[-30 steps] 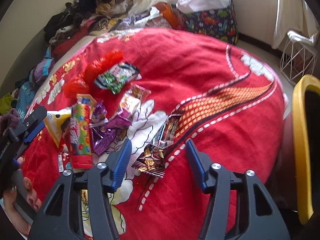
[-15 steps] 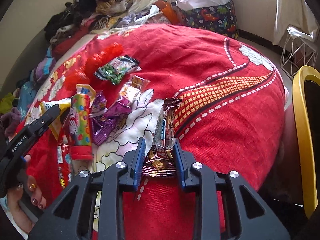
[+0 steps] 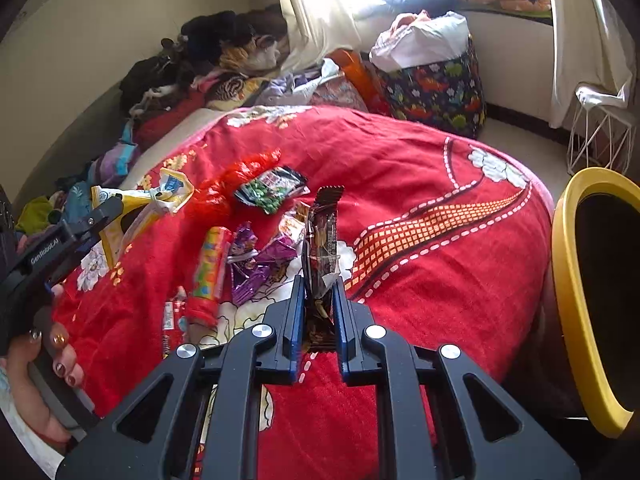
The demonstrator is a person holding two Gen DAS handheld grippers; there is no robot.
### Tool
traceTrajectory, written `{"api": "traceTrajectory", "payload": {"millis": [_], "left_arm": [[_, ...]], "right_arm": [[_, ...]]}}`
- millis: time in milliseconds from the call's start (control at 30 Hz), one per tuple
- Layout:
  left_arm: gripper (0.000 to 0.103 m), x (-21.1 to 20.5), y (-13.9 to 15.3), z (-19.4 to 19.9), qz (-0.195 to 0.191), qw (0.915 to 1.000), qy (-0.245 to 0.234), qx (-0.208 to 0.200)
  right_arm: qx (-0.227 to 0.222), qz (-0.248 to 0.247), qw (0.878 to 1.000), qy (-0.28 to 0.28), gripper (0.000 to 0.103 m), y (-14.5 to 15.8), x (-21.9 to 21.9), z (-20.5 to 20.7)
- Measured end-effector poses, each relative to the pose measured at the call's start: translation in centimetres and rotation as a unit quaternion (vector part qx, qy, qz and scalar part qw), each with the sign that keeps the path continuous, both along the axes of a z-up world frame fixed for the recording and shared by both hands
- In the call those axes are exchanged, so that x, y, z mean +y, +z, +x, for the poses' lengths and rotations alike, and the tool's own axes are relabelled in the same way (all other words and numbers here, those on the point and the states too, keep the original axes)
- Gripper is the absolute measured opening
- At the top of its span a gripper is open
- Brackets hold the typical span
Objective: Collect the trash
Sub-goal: 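Grasp the yellow-white chip bag with the left tool while the right tool grasps the brown candy wrapper, then carry the chip bag and candy wrapper with both tools over the yellow bin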
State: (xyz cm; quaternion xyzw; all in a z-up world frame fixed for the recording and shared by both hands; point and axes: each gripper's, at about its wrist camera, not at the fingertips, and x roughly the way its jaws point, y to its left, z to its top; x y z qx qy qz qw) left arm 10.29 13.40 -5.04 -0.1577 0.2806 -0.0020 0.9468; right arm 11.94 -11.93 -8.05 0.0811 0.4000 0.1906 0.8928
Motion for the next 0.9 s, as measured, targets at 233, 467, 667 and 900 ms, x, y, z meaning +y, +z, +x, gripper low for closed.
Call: {"api": "traceTrajectory", "payload": {"millis": [233,467,667,900], "left_arm": [[0.020,0.2,2.5,-1.1,-0.003,0.9996,0.002,-0.029],[0.020,-0.7,4.7,-1.7,0.003,0.9983,-0.009,-0.057],[0.020,-1.9,5.7,-2.0,0.002,0.9973,-0.021,-0.071],[0.020,-4.7,6.6,-2.2,0.012,0.9952,-0.052,-0.082]], "right_arm": [[-0.012,0.002,1.000,-0.005,0.013,0.8,-0.8,-0.9],[-0.024,0.001,1.000,-0.011,0.013,1.6,-1.8,-1.4],[-0.030,0.010,0.999,-0.022,0.013,2.2,-3.2,-1.6],[-0.032,0.024,0.999,-0.030,0.013,2.7,-4.6,-1.7]]}}
